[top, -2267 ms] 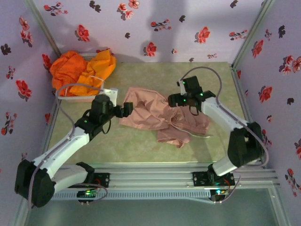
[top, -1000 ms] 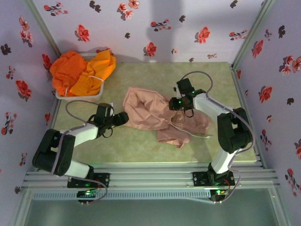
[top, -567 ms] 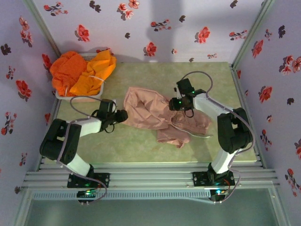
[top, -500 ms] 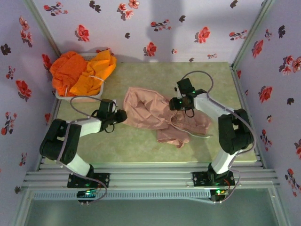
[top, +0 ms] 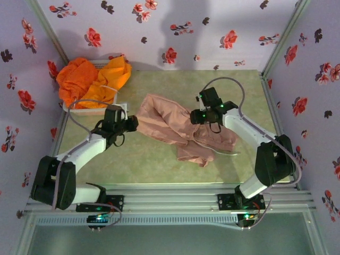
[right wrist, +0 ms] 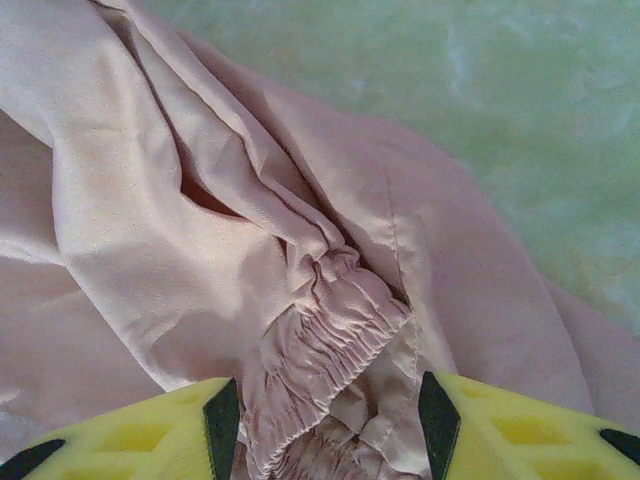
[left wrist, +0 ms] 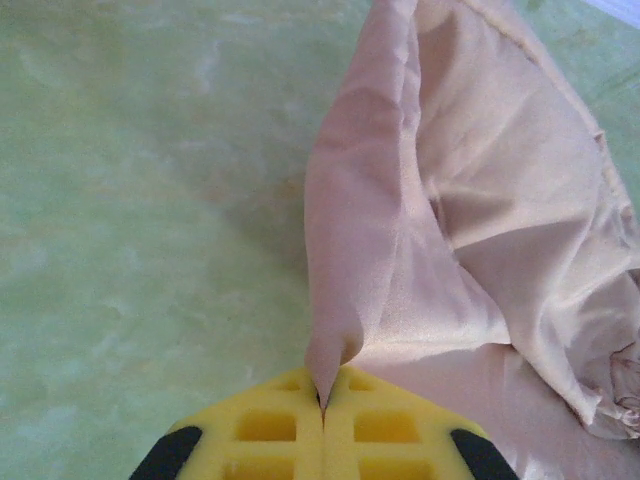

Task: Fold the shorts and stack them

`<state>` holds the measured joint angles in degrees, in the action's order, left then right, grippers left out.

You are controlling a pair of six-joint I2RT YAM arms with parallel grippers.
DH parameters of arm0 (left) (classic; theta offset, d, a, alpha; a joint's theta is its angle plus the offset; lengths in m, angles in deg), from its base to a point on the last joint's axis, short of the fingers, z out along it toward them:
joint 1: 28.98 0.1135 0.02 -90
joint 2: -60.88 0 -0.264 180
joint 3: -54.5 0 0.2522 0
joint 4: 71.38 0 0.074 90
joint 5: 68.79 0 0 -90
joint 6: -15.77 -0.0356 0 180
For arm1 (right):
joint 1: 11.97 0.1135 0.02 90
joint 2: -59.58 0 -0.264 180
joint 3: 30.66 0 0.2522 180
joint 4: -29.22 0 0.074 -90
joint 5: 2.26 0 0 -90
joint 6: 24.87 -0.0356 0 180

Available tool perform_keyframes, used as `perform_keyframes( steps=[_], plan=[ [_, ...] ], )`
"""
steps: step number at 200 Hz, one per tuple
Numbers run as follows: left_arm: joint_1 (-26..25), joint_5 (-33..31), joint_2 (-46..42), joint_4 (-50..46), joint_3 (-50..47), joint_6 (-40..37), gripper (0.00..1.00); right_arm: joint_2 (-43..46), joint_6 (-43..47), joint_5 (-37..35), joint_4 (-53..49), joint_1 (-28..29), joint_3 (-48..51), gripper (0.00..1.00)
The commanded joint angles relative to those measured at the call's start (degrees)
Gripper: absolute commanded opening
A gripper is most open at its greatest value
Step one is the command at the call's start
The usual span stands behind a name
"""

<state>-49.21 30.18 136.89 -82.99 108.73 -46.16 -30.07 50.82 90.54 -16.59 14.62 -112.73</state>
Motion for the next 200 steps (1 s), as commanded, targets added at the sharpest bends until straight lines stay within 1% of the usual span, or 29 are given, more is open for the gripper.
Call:
perform_keyframes(
  steps=[1,32,84,104,156,200],
  plan=[
    [0.62,-1.62,1.23,-3.18,0.08,-1.59,0.00,-2.06,-2.54,-0.10,0.17,0.06,1.05,0.52],
    [0.56,-1.40,1.95,-1.89,-0.85,-0.75,0.00,-4.84,-3.36,0.72,2.20,0.04,1.11,0.50],
    [0.56,-1.32,1.92,-1.42,-1.78,-0.39,0.00,-9.47,-3.18,-2.56,1.25,-0.39,-1.37,0.48],
    [0.60,-1.33,1.94,-1.18,-1.98,-0.43,0.00,-10.31,-3.36,-2.72,1.70,-0.74,-1.47,0.48],
    [0.63,-1.31,2.30,-0.70,-2.14,-0.43,0.00,-13.62,-2.77,-0.30,3.57,-0.92,-3.18,0.48],
    [0.62,-1.28,2.81,-0.47,-2.21,-0.35,0.00,-15.55,-1.21,0.22,3.93,-0.94,-5.59,0.48]
  ],
)
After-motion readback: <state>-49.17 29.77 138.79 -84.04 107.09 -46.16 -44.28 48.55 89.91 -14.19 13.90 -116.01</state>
